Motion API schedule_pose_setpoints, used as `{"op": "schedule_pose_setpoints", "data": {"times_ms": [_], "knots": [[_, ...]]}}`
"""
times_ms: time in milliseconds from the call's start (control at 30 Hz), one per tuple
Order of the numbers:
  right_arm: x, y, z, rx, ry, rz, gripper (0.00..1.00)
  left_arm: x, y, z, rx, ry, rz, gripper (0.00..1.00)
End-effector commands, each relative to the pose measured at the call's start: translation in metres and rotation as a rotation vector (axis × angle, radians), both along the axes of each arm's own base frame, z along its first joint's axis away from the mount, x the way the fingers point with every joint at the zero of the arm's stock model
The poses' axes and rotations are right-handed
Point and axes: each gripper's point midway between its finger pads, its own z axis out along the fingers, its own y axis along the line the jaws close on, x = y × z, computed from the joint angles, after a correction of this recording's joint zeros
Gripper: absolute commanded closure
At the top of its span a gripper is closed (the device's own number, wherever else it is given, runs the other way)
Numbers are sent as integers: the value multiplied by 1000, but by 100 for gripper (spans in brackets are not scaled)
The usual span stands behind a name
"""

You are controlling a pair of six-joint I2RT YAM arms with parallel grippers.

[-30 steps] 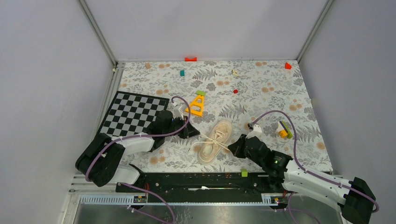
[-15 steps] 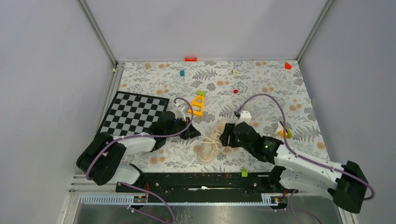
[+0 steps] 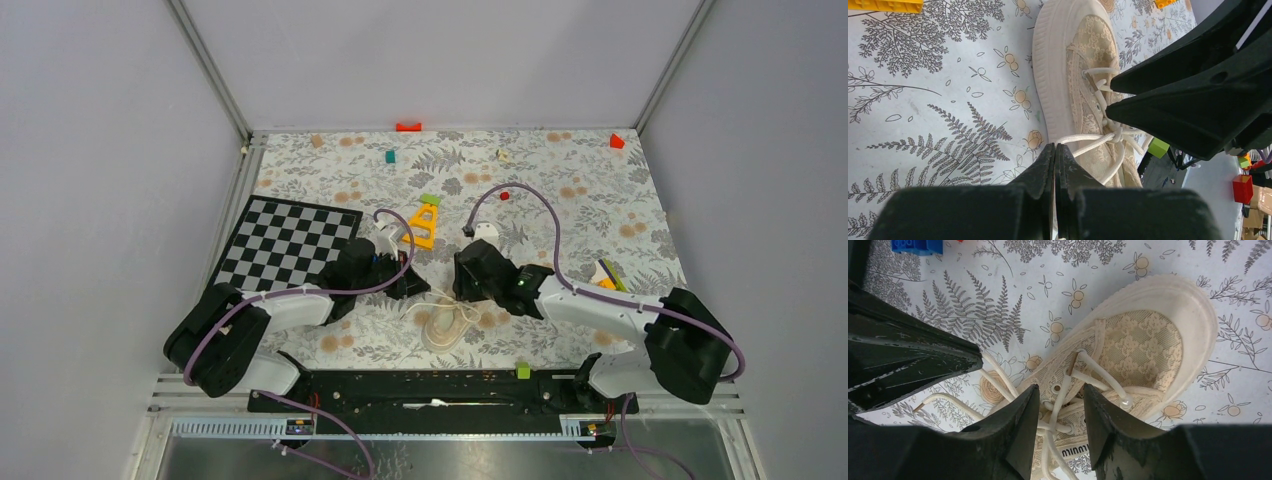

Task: Tie the shoes
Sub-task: Tie the shoelace on the shoe.

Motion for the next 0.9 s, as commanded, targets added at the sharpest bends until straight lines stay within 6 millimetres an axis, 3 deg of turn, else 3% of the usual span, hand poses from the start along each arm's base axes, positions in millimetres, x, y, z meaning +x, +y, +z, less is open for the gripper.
{"op": "schedule_pose_setpoints", "data": {"times_ms": [0,167,300,467,567,700,867], "knots": [[12,15,13,43,-19,14,56,9,-9,19,-43,-70,-14,100],[11,18,4,44,5,14,65,9,-10,19,-47,-67,-19,100],[14,16,9,58,-16,2,75,8,-9,17,-45,-64,-19,100],[14,13,17,66,-36,0,100,9,-10,19,-47,-67,-19,100],[14,10,18,56,-41,-6,97,9,-10,19,-47,-68,-18,100],[14,9,10,30,-23,-4,69,8,-9,19,-46,-69,-18,100],[14,14,3,30,-4,3,63,8,-9,19,-47,-70,-20,100]]}}
